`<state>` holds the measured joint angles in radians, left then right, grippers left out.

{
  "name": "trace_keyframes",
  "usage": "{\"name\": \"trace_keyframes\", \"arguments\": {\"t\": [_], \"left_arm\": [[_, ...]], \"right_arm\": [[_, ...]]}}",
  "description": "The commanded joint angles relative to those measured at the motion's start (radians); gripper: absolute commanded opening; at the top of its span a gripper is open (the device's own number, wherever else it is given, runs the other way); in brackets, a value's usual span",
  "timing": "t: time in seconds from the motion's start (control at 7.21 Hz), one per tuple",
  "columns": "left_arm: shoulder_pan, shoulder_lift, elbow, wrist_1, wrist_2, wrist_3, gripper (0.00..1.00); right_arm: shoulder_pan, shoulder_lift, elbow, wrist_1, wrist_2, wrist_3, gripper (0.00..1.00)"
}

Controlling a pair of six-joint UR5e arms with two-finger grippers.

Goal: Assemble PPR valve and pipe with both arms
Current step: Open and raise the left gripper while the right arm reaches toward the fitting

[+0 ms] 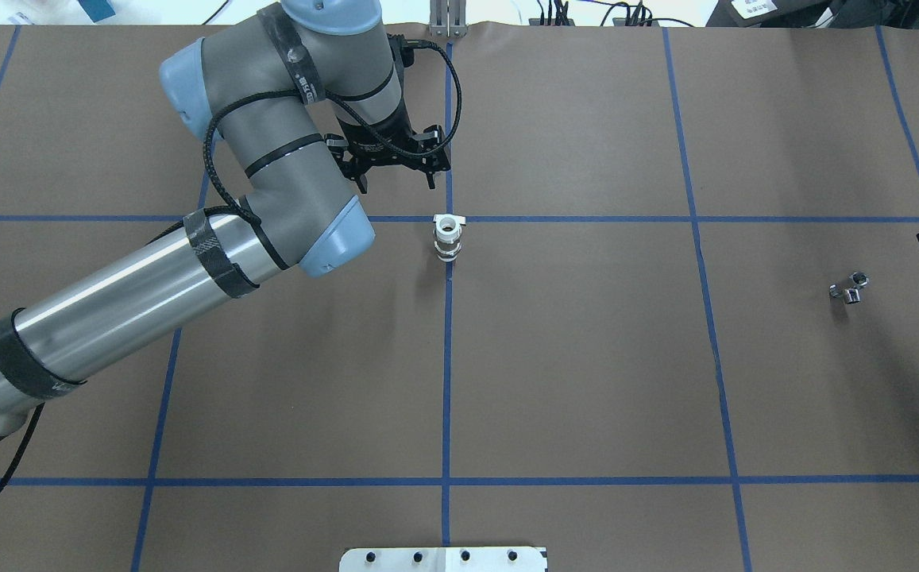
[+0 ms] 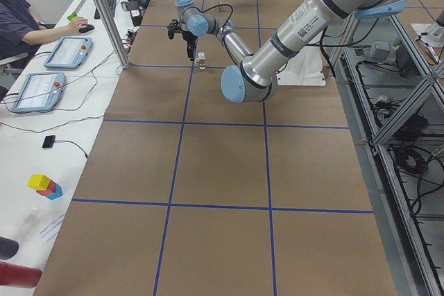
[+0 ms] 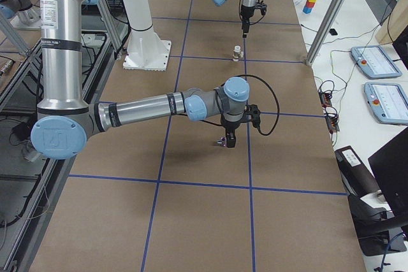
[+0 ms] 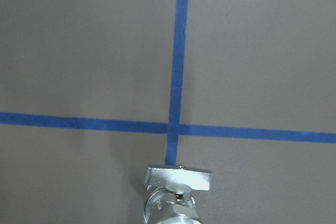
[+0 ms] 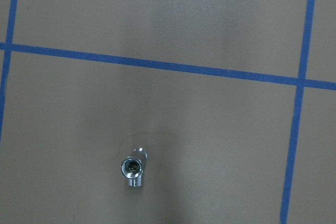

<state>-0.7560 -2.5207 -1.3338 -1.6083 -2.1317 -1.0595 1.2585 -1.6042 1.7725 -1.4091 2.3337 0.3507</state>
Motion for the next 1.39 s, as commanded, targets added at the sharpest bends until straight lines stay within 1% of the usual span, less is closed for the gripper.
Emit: {"name": "trace_keyframes", "arguments": {"t": [0.0, 0.14, 0.56, 1.25], "left_arm": [[-0.002, 0.002, -0.002, 0.001, -0.002, 0.001, 1.00], [-0.002, 0.003, -0.002, 0.001, -0.001, 0.000, 1.00], [-0.003, 0.005, -0.001, 0.001, 0.001, 0.001, 1.00], [-0.003, 0.005, 0.002, 0.001, 0.001, 0.001, 1.00]], "right_arm": [[-0.101, 0.016, -0.127, 0.260, -0.059, 0.227, 1.00], [-0.132, 0.016, -0.148, 0.324, -0.059, 0.287, 1.00], [-0.160, 0.035, -0.151, 0.318, -0.066, 0.314, 1.00], [-0.221, 0.043, -0.202, 0.323, -0.105, 0.304, 1.00]]}}
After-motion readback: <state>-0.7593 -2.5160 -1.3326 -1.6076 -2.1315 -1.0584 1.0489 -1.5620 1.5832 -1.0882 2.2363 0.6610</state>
